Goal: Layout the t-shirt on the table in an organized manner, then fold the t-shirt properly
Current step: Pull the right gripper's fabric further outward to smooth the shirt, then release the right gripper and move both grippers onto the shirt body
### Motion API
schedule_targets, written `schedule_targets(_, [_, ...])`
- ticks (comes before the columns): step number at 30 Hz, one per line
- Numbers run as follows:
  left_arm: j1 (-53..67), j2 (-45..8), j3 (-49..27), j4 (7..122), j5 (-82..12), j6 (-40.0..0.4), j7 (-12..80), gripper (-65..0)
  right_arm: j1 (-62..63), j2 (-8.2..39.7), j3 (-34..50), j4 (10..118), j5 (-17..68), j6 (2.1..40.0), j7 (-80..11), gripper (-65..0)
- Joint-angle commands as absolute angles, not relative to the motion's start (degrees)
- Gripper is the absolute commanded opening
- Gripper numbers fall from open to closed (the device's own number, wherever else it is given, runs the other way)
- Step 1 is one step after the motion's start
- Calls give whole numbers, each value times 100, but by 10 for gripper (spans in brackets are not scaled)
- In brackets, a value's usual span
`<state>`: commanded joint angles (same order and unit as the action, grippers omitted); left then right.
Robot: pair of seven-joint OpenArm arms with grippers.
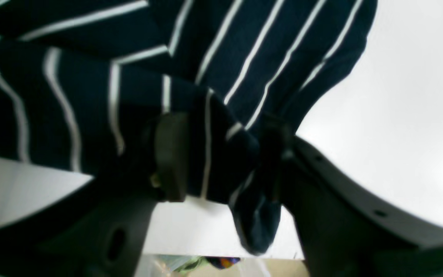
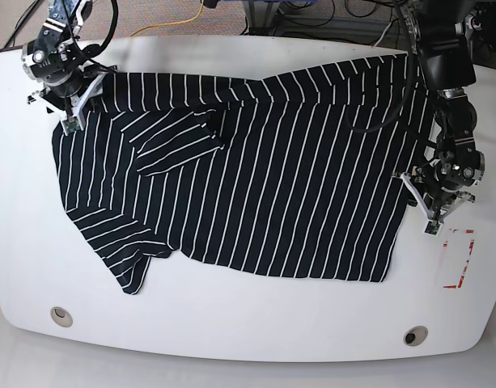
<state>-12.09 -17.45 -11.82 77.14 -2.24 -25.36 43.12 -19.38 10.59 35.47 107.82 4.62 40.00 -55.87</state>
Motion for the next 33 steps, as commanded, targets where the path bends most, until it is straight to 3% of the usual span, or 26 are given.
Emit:
schedule_targets(5, [-1209, -1745, -1182, 7714, -224, -2536, 4312, -490, -1842, 1103, 3538, 10563, 453, 4000, -5578, -484])
schedule_targets(9, [-1209, -1745, -1182, 7714, -224, -2536, 4312, -490, -1877, 1112, 3538, 10563, 453, 4000, -5587, -607])
schedule_targets(11, [-1209, -1745, -1182, 7714, -224, -2536, 4312, -490, -1886, 1103, 3547, 10615, 453, 4000, -5596, -634])
schedule_targets(22, [-1209, -1745, -1182, 7714, -224, -2536, 4303, -490, -2695, 971, 3574, 11582, 497, 4000, -5921, -642])
schedule_targets(33, [-1209, -1754, -1182, 7609, -224, -2536, 4303, -490, -3609, 901, 3943, 11591, 1437, 4000, -5921, -637])
